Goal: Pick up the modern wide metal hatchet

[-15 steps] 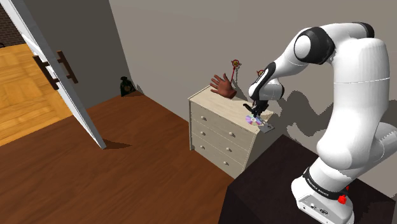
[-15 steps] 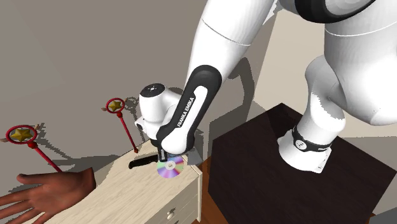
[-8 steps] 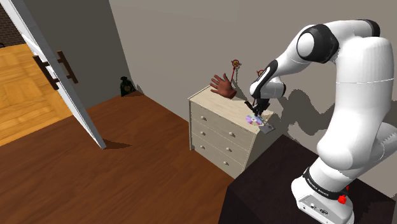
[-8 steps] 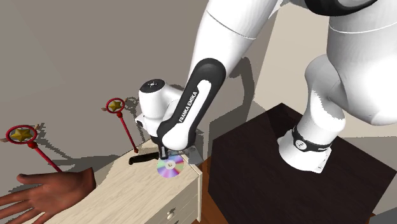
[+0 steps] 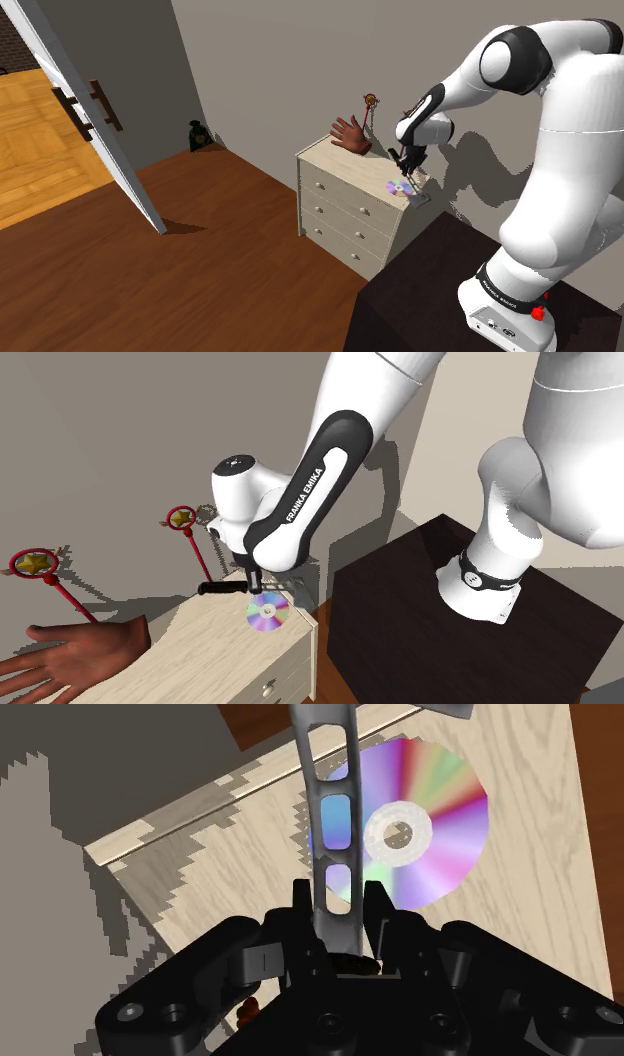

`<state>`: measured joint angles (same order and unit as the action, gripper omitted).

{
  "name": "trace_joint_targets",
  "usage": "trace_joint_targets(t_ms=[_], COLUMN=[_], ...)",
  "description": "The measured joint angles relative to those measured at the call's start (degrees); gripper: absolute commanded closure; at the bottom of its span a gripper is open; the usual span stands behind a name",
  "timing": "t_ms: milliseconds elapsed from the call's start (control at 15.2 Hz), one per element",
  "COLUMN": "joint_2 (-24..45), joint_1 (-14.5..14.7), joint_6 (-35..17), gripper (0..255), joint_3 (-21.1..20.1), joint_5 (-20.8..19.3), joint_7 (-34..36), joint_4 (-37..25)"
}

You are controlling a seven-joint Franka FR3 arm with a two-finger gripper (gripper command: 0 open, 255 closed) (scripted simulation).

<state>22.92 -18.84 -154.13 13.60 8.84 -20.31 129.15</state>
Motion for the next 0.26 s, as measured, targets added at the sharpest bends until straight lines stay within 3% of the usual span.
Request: trace_joint_targets(t_ms=[264], joint_2=[-2.7], joint_1=[0.7], joint_6=[2.2], gripper=[255], joint_3=[0.9], joint_5=[-1.2], joint_7=[0.8], joint_4=[0.5])
